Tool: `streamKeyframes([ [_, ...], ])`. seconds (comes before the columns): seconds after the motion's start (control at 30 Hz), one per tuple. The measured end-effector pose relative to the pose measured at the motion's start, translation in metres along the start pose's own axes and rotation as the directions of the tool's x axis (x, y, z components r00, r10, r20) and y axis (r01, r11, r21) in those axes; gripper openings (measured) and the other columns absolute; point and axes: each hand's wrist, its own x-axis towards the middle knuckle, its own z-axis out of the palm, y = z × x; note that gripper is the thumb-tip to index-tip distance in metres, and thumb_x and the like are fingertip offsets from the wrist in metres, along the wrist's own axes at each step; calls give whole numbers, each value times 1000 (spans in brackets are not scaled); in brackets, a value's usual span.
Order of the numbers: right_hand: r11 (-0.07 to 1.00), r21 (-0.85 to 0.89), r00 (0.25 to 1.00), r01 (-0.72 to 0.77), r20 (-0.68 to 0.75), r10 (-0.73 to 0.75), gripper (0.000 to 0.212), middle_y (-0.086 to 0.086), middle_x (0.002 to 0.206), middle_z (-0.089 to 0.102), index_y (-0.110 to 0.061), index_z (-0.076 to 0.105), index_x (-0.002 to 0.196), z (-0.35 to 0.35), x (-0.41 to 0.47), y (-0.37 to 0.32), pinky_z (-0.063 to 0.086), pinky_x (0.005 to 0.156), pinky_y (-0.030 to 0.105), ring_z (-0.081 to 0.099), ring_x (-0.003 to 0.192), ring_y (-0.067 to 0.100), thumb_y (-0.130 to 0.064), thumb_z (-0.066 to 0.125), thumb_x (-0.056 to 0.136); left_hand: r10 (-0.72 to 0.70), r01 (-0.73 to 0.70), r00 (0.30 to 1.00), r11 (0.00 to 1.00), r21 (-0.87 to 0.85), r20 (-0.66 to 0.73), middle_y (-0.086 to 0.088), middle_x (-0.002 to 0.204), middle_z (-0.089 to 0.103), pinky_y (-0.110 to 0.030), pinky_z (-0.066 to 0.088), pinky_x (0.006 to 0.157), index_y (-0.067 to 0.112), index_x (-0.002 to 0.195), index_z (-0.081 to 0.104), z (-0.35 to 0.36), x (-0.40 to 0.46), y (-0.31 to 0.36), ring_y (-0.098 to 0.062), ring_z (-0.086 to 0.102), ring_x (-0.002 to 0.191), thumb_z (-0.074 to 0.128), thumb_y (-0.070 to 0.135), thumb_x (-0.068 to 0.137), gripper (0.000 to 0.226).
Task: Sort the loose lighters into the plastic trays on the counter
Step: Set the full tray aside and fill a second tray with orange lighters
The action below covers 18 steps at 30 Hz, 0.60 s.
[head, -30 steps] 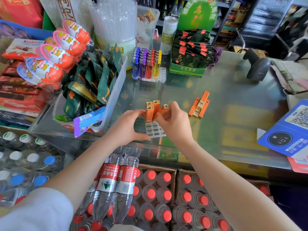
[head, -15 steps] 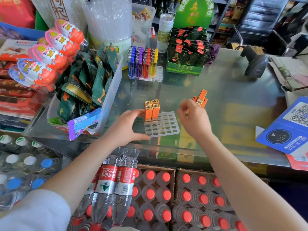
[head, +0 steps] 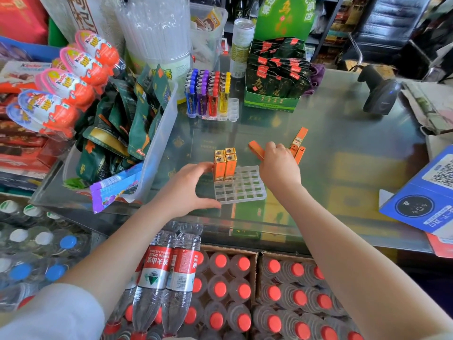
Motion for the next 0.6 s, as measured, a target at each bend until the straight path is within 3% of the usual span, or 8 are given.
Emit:
streamKeyframes([
  [0.17, 963, 262, 998, 57, -2, -58, 23, 14, 100, 56, -3, 59, 102, -1, 4, 7, 44, 70, 33, 56, 86, 31, -2, 51, 81, 7, -7, 1000, 1000, 3, -5, 3, 133, 44, -23, 27, 96, 30, 131, 37, -3, -4, -5, -10, 38, 122, 78, 40, 63, 79],
  [0.33, 814, 568, 992, 125, -97, -85, 17, -7, 69, 52, -9, 55, 92, -11, -24, 11, 38, 54, 12, 48, 55, 4, -5, 63, 78, 8, -8, 999, 1000, -10, -37, 6, 130, 46, -28, 30, 100, 31, 129, 39, -4, -9, -9, -6, 38, 118, 78, 38, 64, 76],
  [0.43, 737, 648, 981, 191, -111, -157, 20, -17, 68, 55, -11, 53, 91, -12, -43, 3, 40, 53, 8, 51, 57, -2, -4, 65, 77, 17, -18, 998, 1000, -15, -53, 5, 130, 46, -24, 28, 97, 29, 129, 39, -3, -11, -8, -5, 38, 117, 79, 36, 64, 77],
  [0.6, 664, 715, 975, 219, -131, -180, 20, -19, 77, 60, -20, 58, 92, -9, -60, -16, 44, 60, 14, 51, 60, 5, -13, 71, 78, 8, -8, 994, 1000, 6, -105, 0, 128, 48, -28, 31, 97, 27, 127, 42, 4, -12, -13, -12, 39, 120, 79, 42, 60, 78],
])
